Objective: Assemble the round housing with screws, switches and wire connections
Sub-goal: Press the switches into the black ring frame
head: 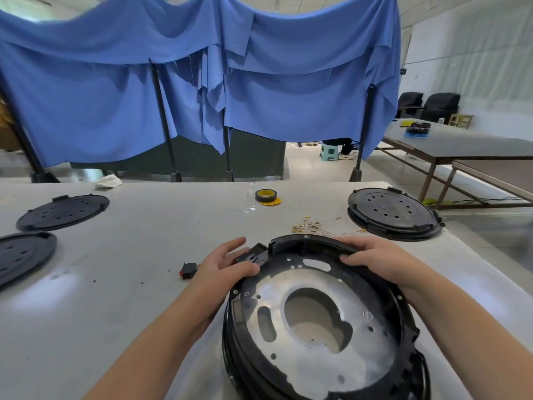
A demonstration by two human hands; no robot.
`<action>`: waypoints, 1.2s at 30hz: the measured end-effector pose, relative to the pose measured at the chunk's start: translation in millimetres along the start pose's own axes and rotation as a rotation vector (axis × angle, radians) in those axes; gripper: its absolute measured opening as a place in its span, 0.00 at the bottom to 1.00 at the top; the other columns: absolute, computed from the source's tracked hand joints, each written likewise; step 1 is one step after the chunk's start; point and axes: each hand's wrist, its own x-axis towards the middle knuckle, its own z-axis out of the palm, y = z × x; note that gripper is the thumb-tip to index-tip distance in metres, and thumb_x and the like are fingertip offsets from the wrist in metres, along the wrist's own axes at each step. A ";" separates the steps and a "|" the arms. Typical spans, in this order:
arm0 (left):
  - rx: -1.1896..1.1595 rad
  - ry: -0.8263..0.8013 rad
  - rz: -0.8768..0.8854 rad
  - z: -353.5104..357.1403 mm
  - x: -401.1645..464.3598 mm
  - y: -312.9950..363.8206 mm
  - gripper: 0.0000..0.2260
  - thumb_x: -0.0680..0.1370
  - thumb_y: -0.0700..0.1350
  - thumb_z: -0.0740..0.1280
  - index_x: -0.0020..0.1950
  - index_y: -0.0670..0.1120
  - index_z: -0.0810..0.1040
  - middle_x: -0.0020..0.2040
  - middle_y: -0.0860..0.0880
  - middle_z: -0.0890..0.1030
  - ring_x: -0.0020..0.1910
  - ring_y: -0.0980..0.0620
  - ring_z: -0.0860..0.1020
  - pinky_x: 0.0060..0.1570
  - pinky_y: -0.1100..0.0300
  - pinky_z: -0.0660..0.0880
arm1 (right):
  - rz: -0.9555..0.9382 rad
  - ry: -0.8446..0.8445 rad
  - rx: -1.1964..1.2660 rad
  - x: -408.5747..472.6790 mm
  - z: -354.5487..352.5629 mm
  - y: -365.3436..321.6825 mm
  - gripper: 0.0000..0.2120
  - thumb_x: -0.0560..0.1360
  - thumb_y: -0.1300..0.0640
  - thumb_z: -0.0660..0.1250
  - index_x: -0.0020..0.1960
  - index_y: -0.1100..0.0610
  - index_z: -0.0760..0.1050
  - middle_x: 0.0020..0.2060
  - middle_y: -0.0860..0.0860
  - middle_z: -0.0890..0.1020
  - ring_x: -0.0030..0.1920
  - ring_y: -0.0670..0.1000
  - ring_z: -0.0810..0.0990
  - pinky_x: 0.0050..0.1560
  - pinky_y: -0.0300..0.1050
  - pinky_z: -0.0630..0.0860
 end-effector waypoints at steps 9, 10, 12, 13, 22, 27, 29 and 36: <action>0.172 0.058 -0.028 9.3 0.7 2.8 0.29 0.73 0.46 0.72 0.73 0.52 0.67 0.66 0.54 0.74 0.66 0.52 0.73 0.71 0.51 0.66 | 0.093 0.279 0.368 -14.9 2.3 9.7 0.18 0.77 0.71 0.59 0.55 0.54 0.81 0.47 0.61 0.84 0.41 0.58 0.82 0.39 0.47 0.81; 0.187 0.089 -0.029 7.9 2.4 2.1 0.25 0.75 0.47 0.71 0.71 0.51 0.70 0.65 0.54 0.75 0.65 0.52 0.74 0.70 0.51 0.67 | 0.096 0.309 0.390 -15.7 3.9 10.2 0.18 0.77 0.71 0.58 0.57 0.55 0.80 0.48 0.61 0.84 0.43 0.60 0.82 0.43 0.51 0.80; 0.199 0.133 -0.038 3.7 7.9 1.3 0.19 0.77 0.48 0.68 0.67 0.49 0.75 0.63 0.51 0.79 0.62 0.51 0.77 0.68 0.50 0.69 | 0.107 0.382 0.428 -15.6 6.9 10.4 0.19 0.77 0.71 0.58 0.59 0.54 0.79 0.49 0.61 0.83 0.48 0.63 0.82 0.50 0.56 0.79; 0.205 0.128 -0.043 2.7 10.6 1.6 0.16 0.78 0.48 0.66 0.66 0.49 0.77 0.61 0.51 0.80 0.61 0.51 0.77 0.67 0.50 0.70 | 0.108 0.423 0.455 -15.2 8.8 9.9 0.19 0.77 0.71 0.58 0.58 0.54 0.79 0.48 0.60 0.83 0.48 0.62 0.82 0.49 0.55 0.80; 0.381 -0.031 0.053 13.8 37.9 -9.2 0.18 0.79 0.41 0.61 0.66 0.57 0.74 0.59 0.59 0.81 0.56 0.61 0.78 0.51 0.68 0.74 | 0.138 0.559 0.511 -7.4 30.5 11.7 0.26 0.74 0.69 0.58 0.69 0.51 0.68 0.58 0.55 0.77 0.44 0.53 0.76 0.34 0.44 0.71; 0.363 0.084 0.129 18.5 49.6 -18.6 0.20 0.82 0.47 0.58 0.75 0.50 0.64 0.70 0.57 0.70 0.69 0.57 0.66 0.66 0.64 0.62 | -0.169 0.643 0.181 -14.1 49.6 22.1 0.22 0.78 0.55 0.62 0.71 0.46 0.64 0.65 0.46 0.69 0.63 0.45 0.68 0.65 0.46 0.66; 0.342 0.107 0.207 11.6 50.0 -19.5 0.13 0.82 0.49 0.59 0.65 0.54 0.75 0.62 0.60 0.76 0.61 0.61 0.72 0.57 0.73 0.66 | -0.324 0.651 0.022 -19.1 53.1 27.8 0.16 0.79 0.52 0.61 0.66 0.44 0.69 0.66 0.44 0.68 0.65 0.40 0.64 0.67 0.40 0.61; 0.947 0.390 0.361 -61.5 49.0 -25.3 0.08 0.78 0.42 0.64 0.54 0.48 0.81 0.53 0.51 0.81 0.51 0.52 0.75 0.52 0.57 0.69 | -0.635 0.572 -0.393 -31.0 64.8 23.9 0.20 0.75 0.44 0.55 0.43 0.52 0.82 0.48 0.40 0.80 0.60 0.41 0.70 0.64 0.42 0.64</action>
